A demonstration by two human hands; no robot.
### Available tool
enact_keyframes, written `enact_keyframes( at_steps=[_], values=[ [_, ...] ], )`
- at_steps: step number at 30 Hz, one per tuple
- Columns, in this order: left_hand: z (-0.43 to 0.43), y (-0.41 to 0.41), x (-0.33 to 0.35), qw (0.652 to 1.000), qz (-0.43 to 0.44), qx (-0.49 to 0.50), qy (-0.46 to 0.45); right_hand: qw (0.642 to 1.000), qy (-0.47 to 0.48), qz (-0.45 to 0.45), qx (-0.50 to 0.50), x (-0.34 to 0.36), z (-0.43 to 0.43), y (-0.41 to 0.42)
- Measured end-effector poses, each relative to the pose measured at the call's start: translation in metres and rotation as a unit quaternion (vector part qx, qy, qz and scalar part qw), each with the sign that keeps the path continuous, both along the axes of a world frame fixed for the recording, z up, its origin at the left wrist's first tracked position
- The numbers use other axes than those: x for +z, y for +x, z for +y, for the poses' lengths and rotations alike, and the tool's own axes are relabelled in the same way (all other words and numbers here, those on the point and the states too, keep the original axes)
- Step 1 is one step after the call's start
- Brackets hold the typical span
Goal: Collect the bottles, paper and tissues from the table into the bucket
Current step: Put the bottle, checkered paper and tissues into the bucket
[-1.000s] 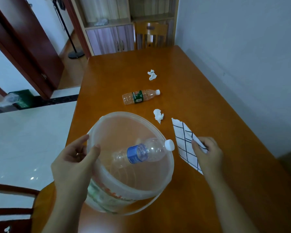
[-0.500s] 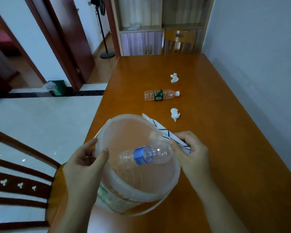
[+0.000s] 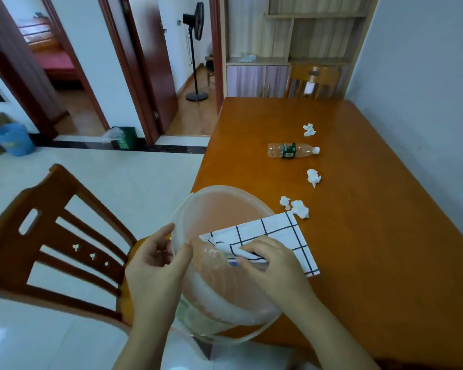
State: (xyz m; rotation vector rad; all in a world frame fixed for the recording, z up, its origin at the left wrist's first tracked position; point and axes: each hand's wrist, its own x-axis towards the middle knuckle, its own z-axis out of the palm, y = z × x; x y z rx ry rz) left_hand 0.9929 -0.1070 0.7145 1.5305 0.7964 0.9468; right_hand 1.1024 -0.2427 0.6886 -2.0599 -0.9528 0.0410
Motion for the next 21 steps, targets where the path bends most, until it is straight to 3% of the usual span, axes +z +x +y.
enact_keyframes(
  at_steps=[4, 11, 21],
  values=[
    [0.013, -0.050, -0.008, 1.000, 0.018, 0.020, 0.005, 0.998, -0.027, 0.038, 0.033, -0.005, 0.020, -0.052],
    [0.029, -0.108, -0.023, 0.998, 0.027, 0.059, 0.015, 0.998, -0.018, 0.003, 0.053, -0.002, 0.032, -0.102],
    [0.050, -0.079, -0.026, 0.996, 0.043, 0.068, 0.049, 0.996, -0.071, -0.056, -0.001, -0.007, 0.023, -0.056]
  ],
)
